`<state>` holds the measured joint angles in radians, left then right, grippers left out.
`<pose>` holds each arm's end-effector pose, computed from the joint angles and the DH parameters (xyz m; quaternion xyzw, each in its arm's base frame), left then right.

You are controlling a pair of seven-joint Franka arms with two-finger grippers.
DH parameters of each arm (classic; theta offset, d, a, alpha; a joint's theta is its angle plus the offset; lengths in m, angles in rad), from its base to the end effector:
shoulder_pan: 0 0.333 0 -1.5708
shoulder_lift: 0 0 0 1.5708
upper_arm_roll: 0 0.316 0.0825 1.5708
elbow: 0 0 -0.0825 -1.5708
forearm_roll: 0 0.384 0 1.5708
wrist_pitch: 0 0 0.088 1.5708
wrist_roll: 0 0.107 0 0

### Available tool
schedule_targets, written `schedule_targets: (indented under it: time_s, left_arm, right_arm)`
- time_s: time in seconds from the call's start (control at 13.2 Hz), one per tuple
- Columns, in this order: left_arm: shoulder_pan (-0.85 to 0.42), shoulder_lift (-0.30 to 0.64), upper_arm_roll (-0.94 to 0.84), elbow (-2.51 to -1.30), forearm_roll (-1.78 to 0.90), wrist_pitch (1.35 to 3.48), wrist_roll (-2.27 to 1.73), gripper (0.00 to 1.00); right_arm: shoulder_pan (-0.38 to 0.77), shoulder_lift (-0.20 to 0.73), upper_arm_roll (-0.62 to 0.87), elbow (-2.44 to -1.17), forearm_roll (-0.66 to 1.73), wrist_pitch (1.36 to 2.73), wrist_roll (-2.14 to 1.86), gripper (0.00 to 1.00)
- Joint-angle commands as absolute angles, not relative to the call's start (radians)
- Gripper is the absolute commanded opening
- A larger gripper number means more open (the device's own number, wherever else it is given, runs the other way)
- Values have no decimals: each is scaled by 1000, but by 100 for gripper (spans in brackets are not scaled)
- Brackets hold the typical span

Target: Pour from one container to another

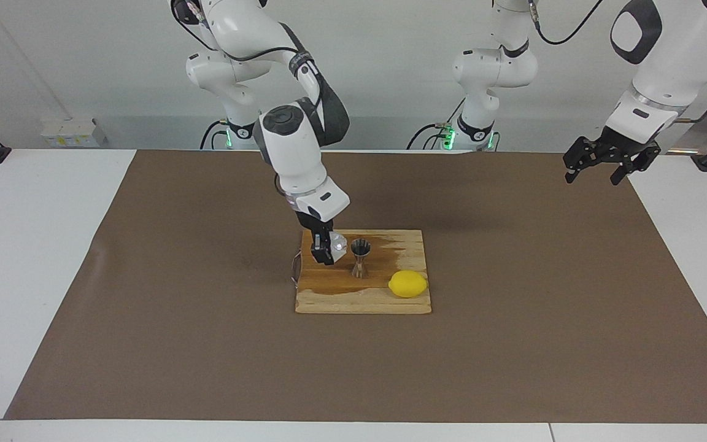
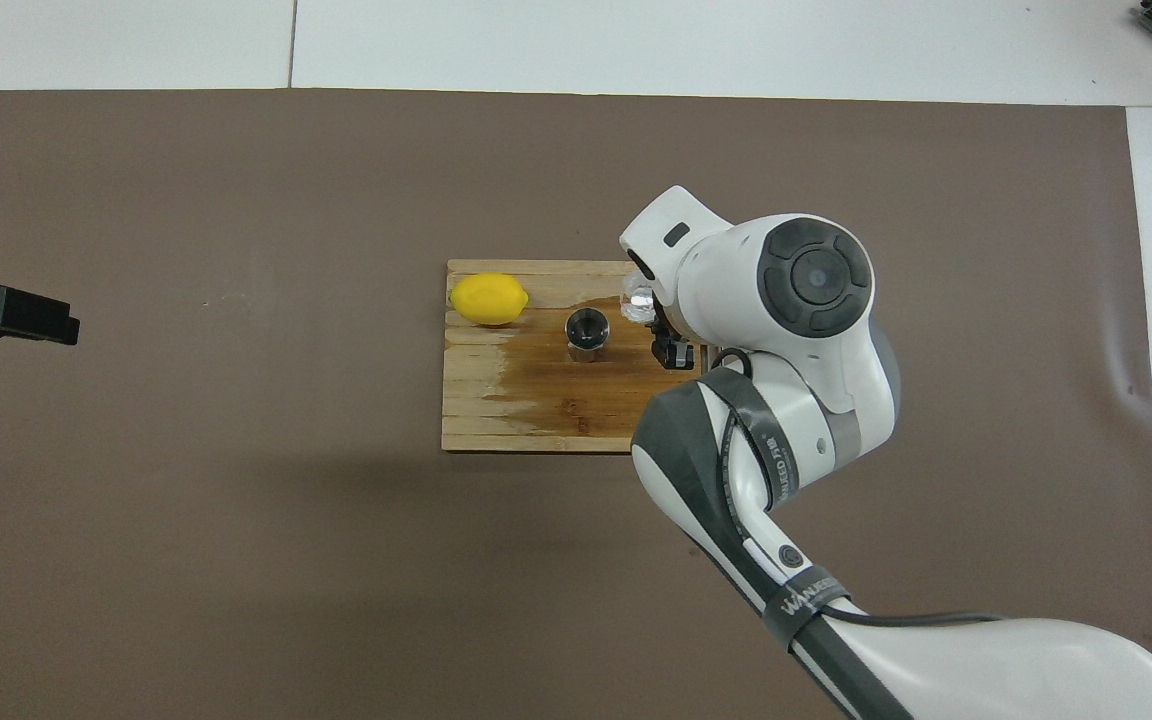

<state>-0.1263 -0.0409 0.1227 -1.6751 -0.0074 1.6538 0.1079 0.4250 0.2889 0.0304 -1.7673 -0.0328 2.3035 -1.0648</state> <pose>0.5481 -0.0014 0.6047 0.9984 -0.0555 0.0100 0.0057 0.5926 0.2877 0.4241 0.7135 0.6896 0.1150 0.0458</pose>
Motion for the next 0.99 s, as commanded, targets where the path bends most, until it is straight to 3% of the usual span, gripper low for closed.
schedule_targets:
  time_s: [0.0,0.91]
  left_arm:
    - [-118,-55,115,-1680,12,1644,117,100]
    - [-118,-55,115,-1680,12,1644,117,100]
  right_arm:
    - [461,302,29,-1747,-150,2318,-986,8]
    - [523,295,29,-1753,-336,2310,-983,7]
